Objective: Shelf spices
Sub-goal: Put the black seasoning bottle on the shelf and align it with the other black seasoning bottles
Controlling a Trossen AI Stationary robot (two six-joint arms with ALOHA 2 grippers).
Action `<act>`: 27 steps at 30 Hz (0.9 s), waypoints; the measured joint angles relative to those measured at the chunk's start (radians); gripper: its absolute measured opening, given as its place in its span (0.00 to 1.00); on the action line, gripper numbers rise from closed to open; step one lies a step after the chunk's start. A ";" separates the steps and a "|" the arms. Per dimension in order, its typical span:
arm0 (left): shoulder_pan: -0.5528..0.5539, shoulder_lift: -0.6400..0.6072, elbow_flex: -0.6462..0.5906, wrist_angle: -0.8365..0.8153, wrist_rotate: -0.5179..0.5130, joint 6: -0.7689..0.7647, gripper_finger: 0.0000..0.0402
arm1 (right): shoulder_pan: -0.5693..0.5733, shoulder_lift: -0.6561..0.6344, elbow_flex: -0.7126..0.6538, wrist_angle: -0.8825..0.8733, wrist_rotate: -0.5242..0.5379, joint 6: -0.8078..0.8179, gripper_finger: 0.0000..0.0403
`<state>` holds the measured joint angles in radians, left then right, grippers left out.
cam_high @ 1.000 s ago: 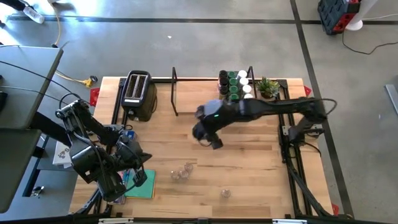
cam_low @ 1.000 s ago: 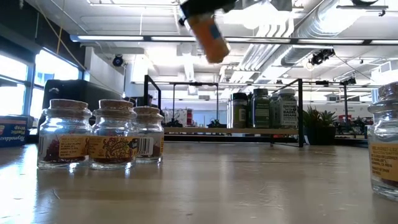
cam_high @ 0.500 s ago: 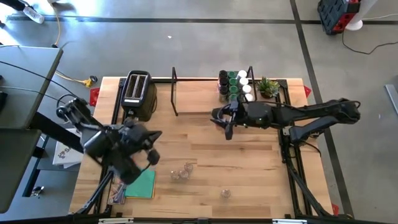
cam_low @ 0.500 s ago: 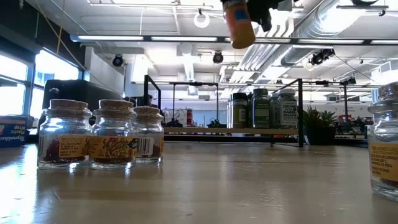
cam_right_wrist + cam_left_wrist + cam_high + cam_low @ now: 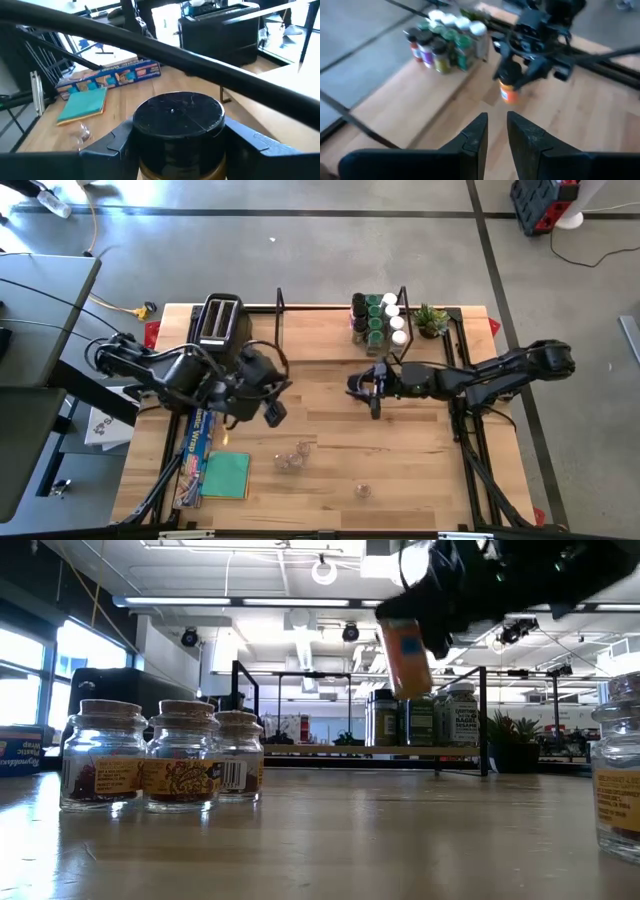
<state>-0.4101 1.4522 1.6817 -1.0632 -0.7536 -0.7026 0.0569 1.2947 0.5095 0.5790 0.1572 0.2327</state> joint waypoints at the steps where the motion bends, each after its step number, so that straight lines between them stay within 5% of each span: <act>1: 0.005 0.008 0.000 0.006 0.026 0.006 0.17 | 0.001 0.004 -0.029 0.037 -0.001 0.002 0.49; 7: 0.020 0.045 -0.001 0.040 0.158 -0.031 0.17 | 0.022 0.120 -0.114 0.192 -0.036 -0.112 0.50; 16: 0.020 0.097 -0.001 0.045 0.174 -0.055 0.17 | 0.028 0.486 -0.058 0.573 -0.122 -0.154 0.50; 27: 0.016 0.113 -0.001 0.059 0.246 -0.064 0.17 | 0.062 0.651 0.106 0.582 -0.162 -0.186 0.57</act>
<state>-0.3939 1.5652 1.6806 -1.0040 -0.5077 -0.7662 0.1188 1.9453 0.6155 1.1614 -0.0050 0.0462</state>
